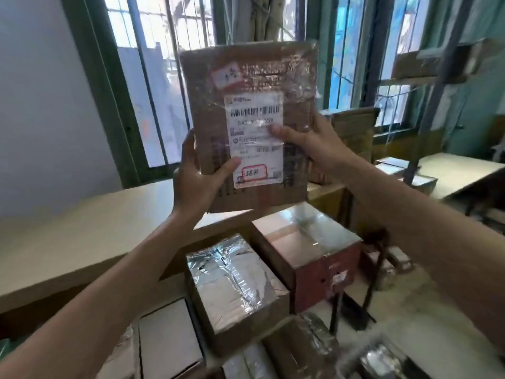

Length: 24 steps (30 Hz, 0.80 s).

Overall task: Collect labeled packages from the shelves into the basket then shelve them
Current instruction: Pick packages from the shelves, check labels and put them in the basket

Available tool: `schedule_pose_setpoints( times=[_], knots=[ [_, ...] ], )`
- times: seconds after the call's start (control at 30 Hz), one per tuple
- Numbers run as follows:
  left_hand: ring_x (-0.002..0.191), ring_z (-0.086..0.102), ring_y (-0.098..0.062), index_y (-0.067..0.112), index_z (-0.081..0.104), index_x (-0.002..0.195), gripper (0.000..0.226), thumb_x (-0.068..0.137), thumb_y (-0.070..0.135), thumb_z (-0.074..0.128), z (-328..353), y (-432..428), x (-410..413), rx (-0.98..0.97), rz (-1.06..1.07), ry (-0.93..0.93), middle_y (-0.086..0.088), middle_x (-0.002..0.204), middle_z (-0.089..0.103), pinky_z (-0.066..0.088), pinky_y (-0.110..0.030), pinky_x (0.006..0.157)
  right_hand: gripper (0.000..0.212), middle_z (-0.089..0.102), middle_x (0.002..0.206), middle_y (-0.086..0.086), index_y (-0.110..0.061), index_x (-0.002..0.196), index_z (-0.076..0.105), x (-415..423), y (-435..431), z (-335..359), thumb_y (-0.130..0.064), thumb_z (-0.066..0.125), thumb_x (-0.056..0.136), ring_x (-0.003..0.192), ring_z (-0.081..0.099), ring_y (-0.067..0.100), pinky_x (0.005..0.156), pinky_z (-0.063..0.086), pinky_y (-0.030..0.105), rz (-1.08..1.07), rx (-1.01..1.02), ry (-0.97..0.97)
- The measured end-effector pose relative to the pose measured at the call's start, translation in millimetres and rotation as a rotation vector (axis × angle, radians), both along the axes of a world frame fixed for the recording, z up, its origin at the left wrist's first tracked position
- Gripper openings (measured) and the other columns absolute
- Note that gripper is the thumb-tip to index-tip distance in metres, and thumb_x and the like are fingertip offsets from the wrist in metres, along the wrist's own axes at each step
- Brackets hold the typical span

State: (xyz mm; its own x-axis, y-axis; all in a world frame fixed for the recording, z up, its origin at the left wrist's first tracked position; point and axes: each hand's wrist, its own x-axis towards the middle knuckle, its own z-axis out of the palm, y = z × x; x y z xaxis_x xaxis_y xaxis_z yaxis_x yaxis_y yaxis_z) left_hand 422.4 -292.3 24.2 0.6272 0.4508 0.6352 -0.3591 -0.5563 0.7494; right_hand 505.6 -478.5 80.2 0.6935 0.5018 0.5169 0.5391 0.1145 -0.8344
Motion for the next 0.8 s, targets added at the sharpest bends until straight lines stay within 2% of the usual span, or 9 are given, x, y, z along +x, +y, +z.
schedule_pose_setpoints(
  times=[0.13, 0.23, 0.27, 0.37, 0.43, 0.53, 0.63, 0.7, 0.8],
  knots=[
    [0.096, 0.058, 0.002, 0.028, 0.024, 0.14, 0.078, 0.077, 0.047, 0.066, 0.7, -68.9, 23.6, 0.031, -0.095, -0.015, 0.01, 0.131, 0.053, 0.051, -0.011, 0.072, 0.04, 0.07, 0.108, 0.006, -0.009, 0.118, 0.053, -4.2, -72.3, 0.9, -0.017, 0.068, 0.083, 0.096, 0.07, 0.021, 0.081, 0.057, 0.038, -0.067, 0.033, 0.046],
    [0.088, 0.057, 0.013, 0.026, 0.03, 0.139, 0.079, 0.073, 0.049, 0.067, -0.6, -123.1, 37.6, 0.007, -0.164, -0.058, 0.018, 0.118, 0.056, 0.046, -0.002, 0.07, 0.045, 0.07, 0.106, 0.006, -0.003, 0.123, 0.05, -2.3, -129.6, -4.6, -0.014, 0.067, 0.084, 0.096, 0.07, 0.022, 0.076, 0.057, 0.032, -0.135, 0.087, 0.077],
    [0.09, 0.058, 0.013, 0.026, 0.031, 0.14, 0.081, 0.071, 0.051, 0.068, -2.3, -142.3, 42.8, -0.003, -0.198, -0.061, 0.019, 0.116, 0.056, 0.047, -0.003, 0.073, 0.043, 0.071, 0.104, 0.005, -0.004, 0.122, 0.052, -0.6, -150.3, -7.7, -0.014, 0.068, 0.083, 0.096, 0.069, 0.023, 0.075, 0.057, 0.033, -0.162, 0.092, 0.093],
    [0.105, 0.06, -0.002, 0.022, 0.033, 0.14, 0.085, 0.069, 0.047, 0.071, -17.4, -207.4, 61.4, -0.047, -0.317, -0.028, 0.012, 0.122, 0.06, 0.052, -0.021, 0.088, 0.049, 0.071, 0.107, 0.008, -0.003, 0.12, 0.053, 5.3, -218.1, -20.6, -0.018, 0.073, 0.078, 0.1, 0.068, 0.027, 0.083, 0.055, 0.04, -0.234, 0.067, 0.149],
    [0.105, 0.061, -0.003, 0.021, 0.037, 0.139, 0.083, 0.068, 0.046, 0.072, -33.1, -250.7, 73.4, -0.05, -0.385, 0.023, 0.011, 0.118, 0.063, 0.051, -0.025, 0.091, 0.049, 0.072, 0.107, 0.007, -0.007, 0.118, 0.056, 11.5, -264.6, -35.7, -0.02, 0.076, 0.074, 0.1, 0.068, 0.027, 0.082, 0.056, 0.04, -0.299, 0.066, 0.195],
    [0.094, 0.06, 0.001, 0.02, 0.046, 0.132, 0.074, 0.069, 0.05, 0.072, -69.3, -306.0, 89.9, -0.032, -0.436, 0.115, 0.015, 0.106, 0.063, 0.049, -0.01, 0.08, 0.053, 0.072, 0.107, 0.005, -0.008, 0.12, 0.057, 19.5, -326.0, -69.6, -0.02, 0.077, 0.072, 0.097, 0.069, 0.024, 0.077, 0.057, 0.036, -0.401, 0.04, 0.278],
    [0.092, 0.061, -0.009, 0.013, 0.053, 0.127, 0.067, 0.073, 0.048, 0.07, -113.5, -355.1, 104.8, -0.018, -0.502, 0.261, 0.007, 0.104, 0.064, 0.047, -0.006, 0.068, 0.044, 0.074, 0.1, 0.001, -0.011, 0.116, 0.057, 23.8, -377.0, -113.6, -0.015, 0.075, 0.075, 0.093, 0.071, 0.02, 0.072, 0.058, 0.031, -0.474, 0.037, 0.369],
    [0.087, 0.059, -0.003, 0.014, 0.052, 0.127, 0.064, 0.074, 0.043, 0.071, -144.0, -380.8, 113.2, -0.038, -0.545, 0.339, 0.012, 0.098, 0.061, 0.042, 0.003, 0.06, 0.037, 0.073, 0.097, -0.001, -0.012, 0.113, 0.058, 26.9, -401.5, -144.5, -0.012, 0.072, 0.078, 0.089, 0.071, 0.017, 0.067, 0.057, 0.027, -0.508, 0.03, 0.442],
    [0.078, 0.054, 0.011, 0.016, 0.041, 0.138, 0.071, 0.077, 0.038, 0.07, -191.0, -403.7, 125.5, -0.024, -0.607, 0.446, 0.018, 0.098, 0.057, 0.038, 0.006, 0.062, 0.03, 0.071, 0.1, 0.001, -0.015, 0.108, 0.06, 36.0, -425.6, -194.3, -0.012, 0.071, 0.08, 0.085, 0.072, 0.015, 0.065, 0.057, 0.025, -0.562, 0.002, 0.559]
  ],
)
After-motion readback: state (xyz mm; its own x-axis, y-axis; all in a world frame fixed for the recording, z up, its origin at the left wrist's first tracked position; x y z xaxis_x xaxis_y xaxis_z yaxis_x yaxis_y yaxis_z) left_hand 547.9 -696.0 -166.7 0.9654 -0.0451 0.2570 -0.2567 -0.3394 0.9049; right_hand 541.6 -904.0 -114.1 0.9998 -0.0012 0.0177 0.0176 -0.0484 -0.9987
